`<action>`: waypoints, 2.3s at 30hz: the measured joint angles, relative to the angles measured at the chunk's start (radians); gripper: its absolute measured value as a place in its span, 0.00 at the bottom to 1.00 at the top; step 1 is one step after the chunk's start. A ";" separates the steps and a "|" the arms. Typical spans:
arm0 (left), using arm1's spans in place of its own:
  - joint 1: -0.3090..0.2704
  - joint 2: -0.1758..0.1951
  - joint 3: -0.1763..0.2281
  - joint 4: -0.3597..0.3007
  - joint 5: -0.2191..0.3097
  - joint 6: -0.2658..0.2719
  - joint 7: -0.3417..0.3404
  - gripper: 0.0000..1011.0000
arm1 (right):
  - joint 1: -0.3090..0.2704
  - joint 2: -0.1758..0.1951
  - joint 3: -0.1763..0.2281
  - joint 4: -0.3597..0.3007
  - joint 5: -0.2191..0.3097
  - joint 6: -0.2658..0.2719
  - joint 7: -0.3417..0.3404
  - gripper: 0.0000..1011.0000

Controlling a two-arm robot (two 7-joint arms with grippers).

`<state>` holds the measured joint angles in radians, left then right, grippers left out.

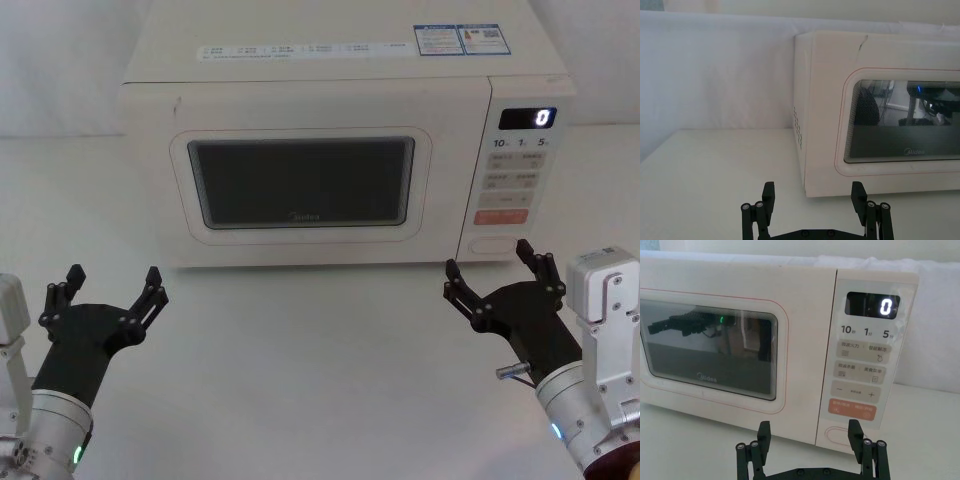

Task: Press the button to open the microwave door with one hand; close the microwave door with the other hand.

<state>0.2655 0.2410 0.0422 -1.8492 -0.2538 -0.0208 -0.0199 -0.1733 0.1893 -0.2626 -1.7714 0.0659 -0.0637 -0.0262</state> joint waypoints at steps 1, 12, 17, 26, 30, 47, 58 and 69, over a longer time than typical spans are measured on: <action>0.000 0.000 0.000 0.000 0.000 0.000 0.000 0.99 | 0.000 0.000 0.000 0.000 0.000 0.000 0.000 0.99; 0.000 0.000 0.000 0.000 0.000 0.000 0.000 0.99 | 0.000 0.000 0.000 0.000 0.000 0.000 0.000 0.99; 0.000 0.000 0.000 0.000 0.000 0.000 0.000 0.99 | 0.000 0.000 0.000 0.000 0.000 0.000 0.000 0.99; 0.000 0.000 0.000 0.000 0.000 0.000 0.000 0.99 | 0.000 0.000 0.000 0.000 0.000 0.000 0.000 0.99; 0.000 0.000 0.000 0.000 0.000 0.000 0.000 0.99 | 0.000 0.000 0.000 0.000 0.000 0.000 0.000 0.99; 0.000 0.000 0.000 0.000 0.000 0.000 0.000 0.99 | 0.000 0.000 0.000 0.000 0.000 0.000 0.000 0.99; 0.000 0.000 0.000 0.000 0.000 0.000 0.000 0.99 | 0.000 0.000 0.000 0.000 0.000 0.000 0.000 0.91; 0.000 0.000 0.000 0.000 0.000 0.000 0.000 0.99 | 0.000 0.000 0.000 0.000 0.000 0.000 0.000 0.66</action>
<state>0.2655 0.2409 0.0422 -1.8492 -0.2538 -0.0208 -0.0199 -0.1732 0.1892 -0.2626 -1.7714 0.0659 -0.0637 -0.0262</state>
